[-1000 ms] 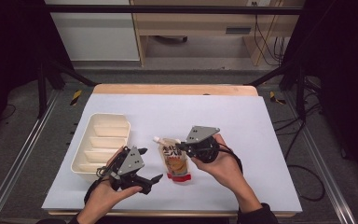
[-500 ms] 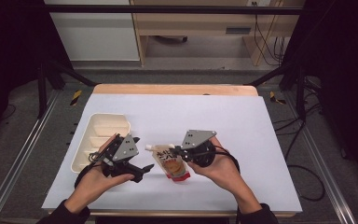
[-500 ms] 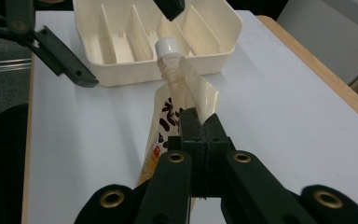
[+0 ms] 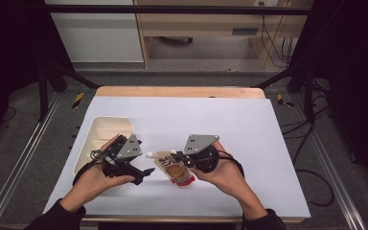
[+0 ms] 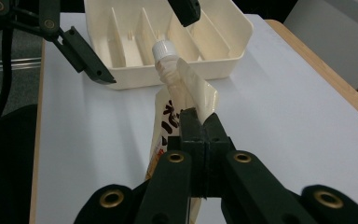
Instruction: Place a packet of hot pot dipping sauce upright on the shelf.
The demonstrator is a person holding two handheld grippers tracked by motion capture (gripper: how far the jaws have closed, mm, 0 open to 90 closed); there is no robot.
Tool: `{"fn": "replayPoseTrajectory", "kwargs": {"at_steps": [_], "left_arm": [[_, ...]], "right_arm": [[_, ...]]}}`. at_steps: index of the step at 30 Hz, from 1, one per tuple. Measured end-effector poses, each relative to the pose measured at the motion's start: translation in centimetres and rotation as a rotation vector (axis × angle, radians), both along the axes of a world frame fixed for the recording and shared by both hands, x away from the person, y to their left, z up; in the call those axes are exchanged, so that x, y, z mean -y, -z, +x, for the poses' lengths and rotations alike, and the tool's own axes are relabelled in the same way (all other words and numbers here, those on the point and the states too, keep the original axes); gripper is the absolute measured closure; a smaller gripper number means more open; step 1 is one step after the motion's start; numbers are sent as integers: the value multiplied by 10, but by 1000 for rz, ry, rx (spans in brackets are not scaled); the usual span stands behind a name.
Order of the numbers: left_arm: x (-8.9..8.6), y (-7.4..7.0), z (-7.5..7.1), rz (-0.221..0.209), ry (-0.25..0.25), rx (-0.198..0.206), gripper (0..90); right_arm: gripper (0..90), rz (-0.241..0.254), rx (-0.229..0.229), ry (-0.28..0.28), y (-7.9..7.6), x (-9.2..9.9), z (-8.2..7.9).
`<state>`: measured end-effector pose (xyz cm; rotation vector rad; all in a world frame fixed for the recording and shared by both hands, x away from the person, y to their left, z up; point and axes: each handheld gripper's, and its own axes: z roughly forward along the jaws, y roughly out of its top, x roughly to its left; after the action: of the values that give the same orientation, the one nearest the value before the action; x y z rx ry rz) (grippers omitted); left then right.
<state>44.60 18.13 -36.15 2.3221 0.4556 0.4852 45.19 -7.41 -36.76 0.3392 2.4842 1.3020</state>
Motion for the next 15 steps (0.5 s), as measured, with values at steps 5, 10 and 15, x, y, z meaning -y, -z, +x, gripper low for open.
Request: {"fn": "replayPoseTrajectory", "kwargs": {"at_steps": [5, 10, 15], "left_arm": [[4, -1, 2, 36, 35, -5, 59], [10, 4, 1, 93, 81, -5, 64], [17, 10, 3, 138, 110, -1, 139]], "right_arm": [[900, -2, 3, -16, -1, -3, -3], [900, 0, 4, -37, -1, -10, -6], [900, -9, -2, -42, 3, -12, -5]]}}
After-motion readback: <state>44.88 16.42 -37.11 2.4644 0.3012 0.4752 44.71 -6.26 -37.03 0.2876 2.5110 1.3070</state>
